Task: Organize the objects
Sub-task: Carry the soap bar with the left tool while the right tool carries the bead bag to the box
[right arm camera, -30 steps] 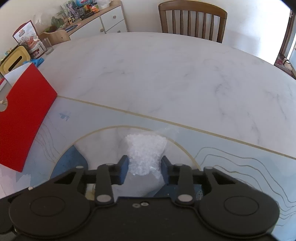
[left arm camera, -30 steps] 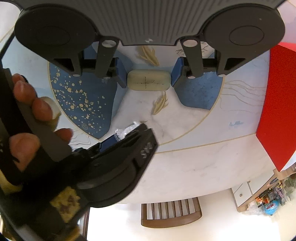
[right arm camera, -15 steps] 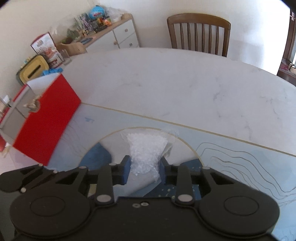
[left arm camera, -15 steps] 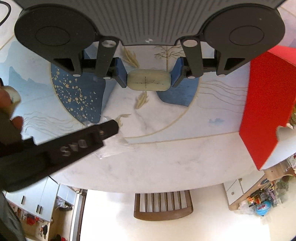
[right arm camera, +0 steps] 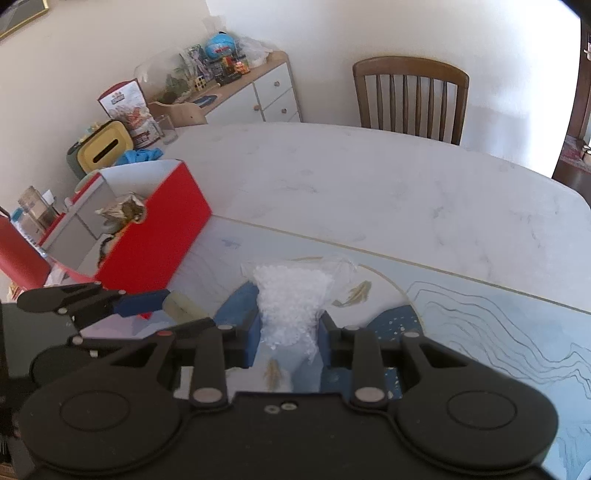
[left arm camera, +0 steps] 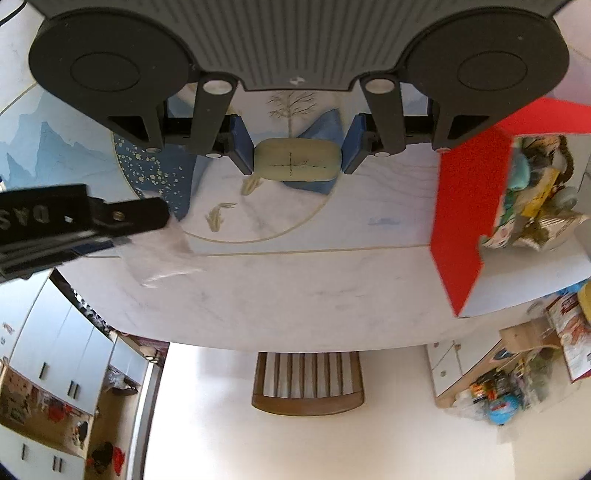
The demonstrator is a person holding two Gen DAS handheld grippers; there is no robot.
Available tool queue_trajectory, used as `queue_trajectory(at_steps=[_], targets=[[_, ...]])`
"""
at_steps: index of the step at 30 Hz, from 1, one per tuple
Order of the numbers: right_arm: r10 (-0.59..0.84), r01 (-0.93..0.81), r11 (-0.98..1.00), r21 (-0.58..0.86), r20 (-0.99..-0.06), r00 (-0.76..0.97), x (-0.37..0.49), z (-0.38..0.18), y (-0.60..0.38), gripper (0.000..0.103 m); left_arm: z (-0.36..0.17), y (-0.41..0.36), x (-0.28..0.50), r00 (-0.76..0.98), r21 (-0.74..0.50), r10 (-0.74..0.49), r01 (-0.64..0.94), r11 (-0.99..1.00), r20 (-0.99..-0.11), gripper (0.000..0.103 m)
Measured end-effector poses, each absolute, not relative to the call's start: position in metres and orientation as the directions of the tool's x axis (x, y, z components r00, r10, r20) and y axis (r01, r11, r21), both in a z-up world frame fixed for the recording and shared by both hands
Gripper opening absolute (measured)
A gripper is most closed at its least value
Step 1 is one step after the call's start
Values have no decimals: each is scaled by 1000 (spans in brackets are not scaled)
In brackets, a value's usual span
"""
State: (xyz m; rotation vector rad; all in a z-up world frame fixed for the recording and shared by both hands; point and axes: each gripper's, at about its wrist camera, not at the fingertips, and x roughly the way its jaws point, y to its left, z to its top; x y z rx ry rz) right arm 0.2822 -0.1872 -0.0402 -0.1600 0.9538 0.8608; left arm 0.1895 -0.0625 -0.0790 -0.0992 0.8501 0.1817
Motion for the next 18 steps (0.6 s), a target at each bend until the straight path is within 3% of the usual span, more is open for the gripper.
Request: queue_trajectory(at_steps=[18], targets=[[630,-748,624,227,-713,308,225,12,-119,30,-23,59,145,682,-48,194,-319,946,-705,51]])
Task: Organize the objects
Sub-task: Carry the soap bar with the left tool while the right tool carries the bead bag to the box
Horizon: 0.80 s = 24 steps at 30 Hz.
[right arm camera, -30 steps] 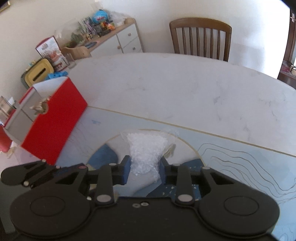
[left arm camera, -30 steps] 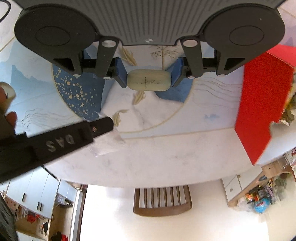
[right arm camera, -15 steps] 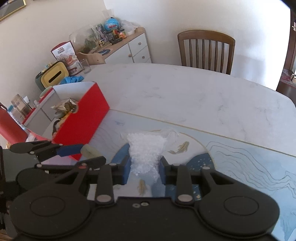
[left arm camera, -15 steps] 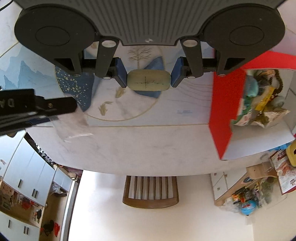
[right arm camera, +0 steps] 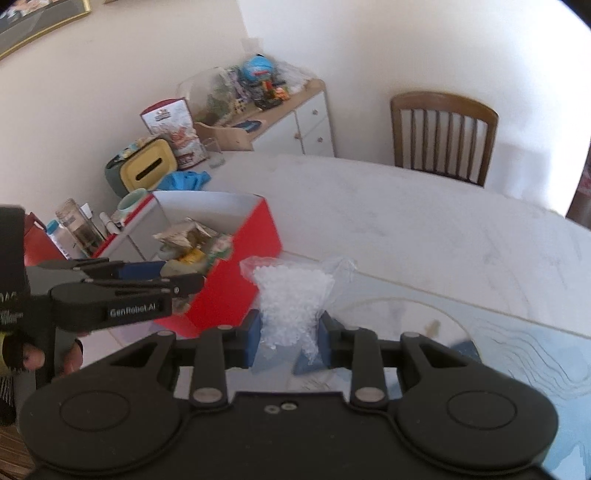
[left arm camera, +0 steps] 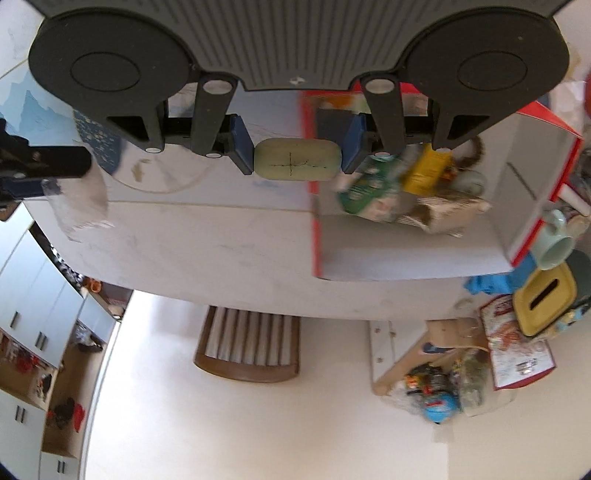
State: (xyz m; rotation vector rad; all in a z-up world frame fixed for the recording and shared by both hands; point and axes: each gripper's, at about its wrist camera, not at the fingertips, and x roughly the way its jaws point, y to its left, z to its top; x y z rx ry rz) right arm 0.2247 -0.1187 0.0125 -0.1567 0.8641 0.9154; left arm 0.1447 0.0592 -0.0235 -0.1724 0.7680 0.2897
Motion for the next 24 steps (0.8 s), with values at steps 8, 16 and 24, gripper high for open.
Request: queue_trajectory(at_steps=[8,16,24], targets=[[634,-789,588,179,-708,311,203,21,-69,30,-14,118,130,678,-30,233,-352,936,-697,51],[626,-808,570,148,-715,310,188,17,-26,30,-15,167,120,659,0,266,-375,927,-704,51],[616,-814,565,134,-725,308,184,4,13,30,-30,204,124,622,42,274,-361,931,-733,51]])
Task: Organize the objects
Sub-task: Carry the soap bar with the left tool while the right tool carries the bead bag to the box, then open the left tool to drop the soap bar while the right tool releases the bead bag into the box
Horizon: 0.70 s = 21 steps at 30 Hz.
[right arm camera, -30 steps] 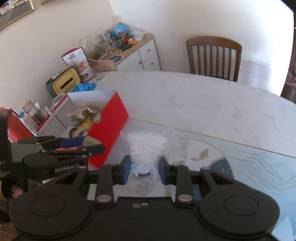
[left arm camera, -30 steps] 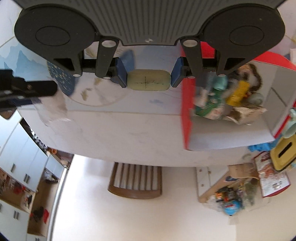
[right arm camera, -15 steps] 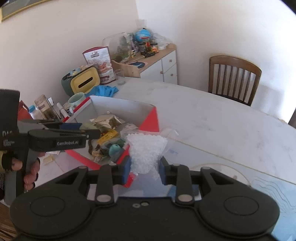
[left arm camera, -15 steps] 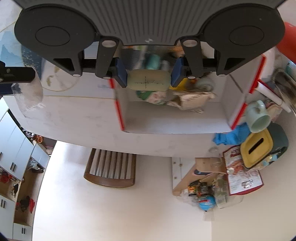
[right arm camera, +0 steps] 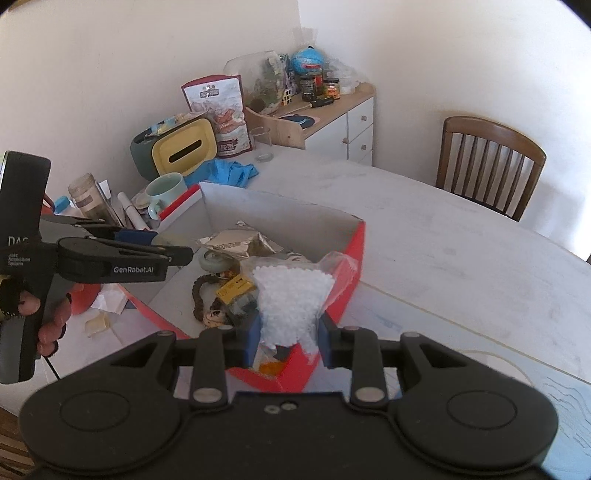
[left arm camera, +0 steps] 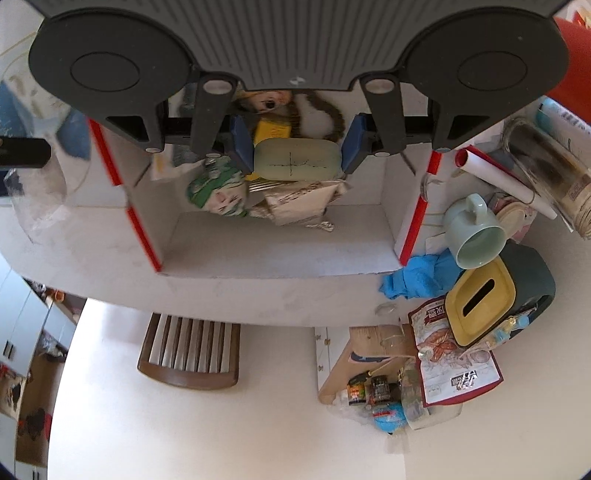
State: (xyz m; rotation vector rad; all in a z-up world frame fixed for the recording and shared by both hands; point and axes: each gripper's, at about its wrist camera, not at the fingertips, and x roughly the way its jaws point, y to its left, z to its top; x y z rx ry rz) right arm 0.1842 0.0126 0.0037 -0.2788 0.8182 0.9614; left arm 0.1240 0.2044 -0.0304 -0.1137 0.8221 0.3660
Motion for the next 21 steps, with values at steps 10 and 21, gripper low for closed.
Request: queue_trajectory(at_steps=[10,21], targets=[[560,-809,580,92,-767,313,195,-24,60,31,-61,227,144,555,87,253,-306,948,-792,51],[497,-822,569,9,-800,336,205,-54,114,31,-98,239,178,465,132,243,-259,957,-851,51]])
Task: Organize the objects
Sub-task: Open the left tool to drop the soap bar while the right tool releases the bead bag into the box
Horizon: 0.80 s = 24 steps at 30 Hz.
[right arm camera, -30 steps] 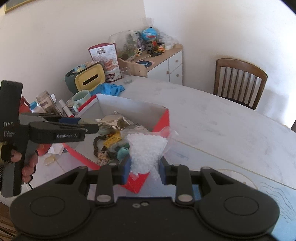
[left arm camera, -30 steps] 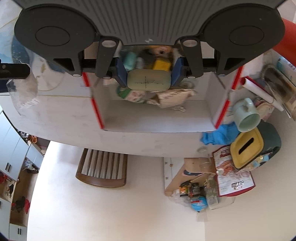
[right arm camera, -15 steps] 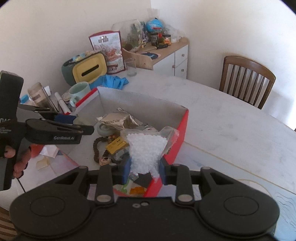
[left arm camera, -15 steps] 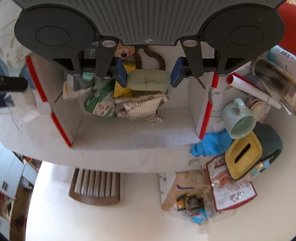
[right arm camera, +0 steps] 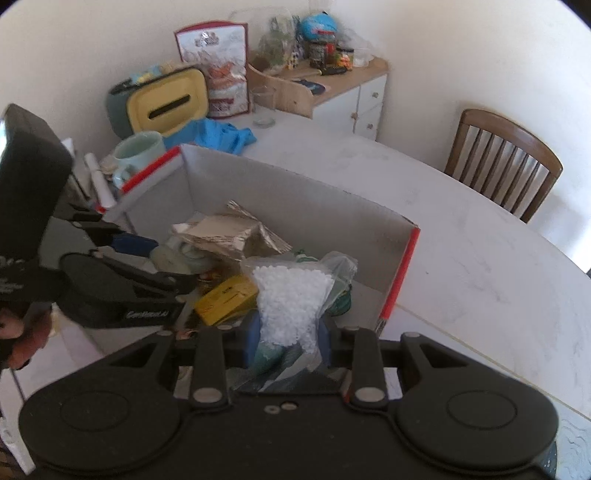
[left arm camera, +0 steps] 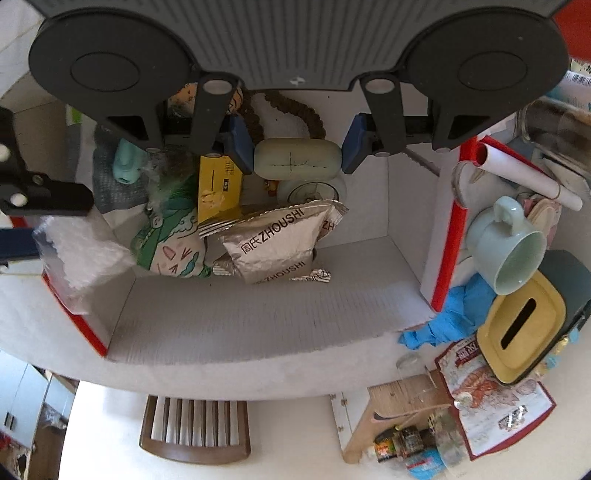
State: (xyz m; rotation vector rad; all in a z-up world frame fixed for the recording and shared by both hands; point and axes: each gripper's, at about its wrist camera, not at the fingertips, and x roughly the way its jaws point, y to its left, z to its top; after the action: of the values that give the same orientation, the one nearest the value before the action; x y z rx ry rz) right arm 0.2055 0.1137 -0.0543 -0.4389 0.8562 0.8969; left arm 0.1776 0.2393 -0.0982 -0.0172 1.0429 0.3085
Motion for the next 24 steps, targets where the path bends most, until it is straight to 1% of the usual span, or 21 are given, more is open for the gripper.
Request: queue_trajectory(at_steps=[4,12,16,19,21,24], targets=[[466,-818,575,-13,-817,340,212,-68,124,31,-107,239,183,442,156,250,-237,959,-862,51],[439,-834,551,-32,-838,323,213,-84,136,32,-113,238,186,423,160,234,-202,966,-876,50],[435,-834,552,-23,-845,311,215,-87,136,34,-117,240,187,410,155,228,-205,966,-883,50],[438,-835,551,-13,-847,302,215,-88,135,38,-119,241,187,401,142,220,-215,966,-889,50],[441,-836,549,-11,-846,301,214,-87,135,40,-119,243,186,399,137,218,-223,965,-890,51],[446,-839,544,-11,-843,300,212,-85,133,42,-118,243,185,397,128,215,-235,964,-892,57]])
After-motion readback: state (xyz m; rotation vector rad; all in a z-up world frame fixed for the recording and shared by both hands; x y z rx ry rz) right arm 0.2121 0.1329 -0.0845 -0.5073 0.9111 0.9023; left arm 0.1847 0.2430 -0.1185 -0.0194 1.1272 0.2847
